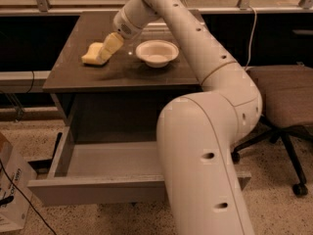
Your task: Place sponge into top drawer
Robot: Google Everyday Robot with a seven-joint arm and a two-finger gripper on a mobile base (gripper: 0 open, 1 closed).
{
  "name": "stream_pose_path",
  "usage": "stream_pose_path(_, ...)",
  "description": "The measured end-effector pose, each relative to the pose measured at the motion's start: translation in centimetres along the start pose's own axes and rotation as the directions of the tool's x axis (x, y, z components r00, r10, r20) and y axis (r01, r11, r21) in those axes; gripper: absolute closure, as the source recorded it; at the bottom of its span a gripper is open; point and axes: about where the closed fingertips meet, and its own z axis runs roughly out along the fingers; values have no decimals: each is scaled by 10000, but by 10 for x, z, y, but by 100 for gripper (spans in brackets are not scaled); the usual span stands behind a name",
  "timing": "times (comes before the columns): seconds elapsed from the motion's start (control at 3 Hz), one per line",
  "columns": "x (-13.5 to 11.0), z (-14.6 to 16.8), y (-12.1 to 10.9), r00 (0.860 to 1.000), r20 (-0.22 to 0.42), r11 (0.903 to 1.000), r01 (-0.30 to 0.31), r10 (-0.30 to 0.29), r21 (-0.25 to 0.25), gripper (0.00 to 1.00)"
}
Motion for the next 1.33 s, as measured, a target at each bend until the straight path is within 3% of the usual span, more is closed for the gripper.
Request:
stream_pose_path(0.33, -8, 31, 13, 9998, -6, 9969, 194, -195, -758, 0)
stream_pose_path(0.67, -9, 53, 18, 9999, -27, 9929, 121, -125, -1186, 0)
stream_pose_path(1.33, 8, 58, 2, 9984, -379, 9947, -458, 425, -917, 42)
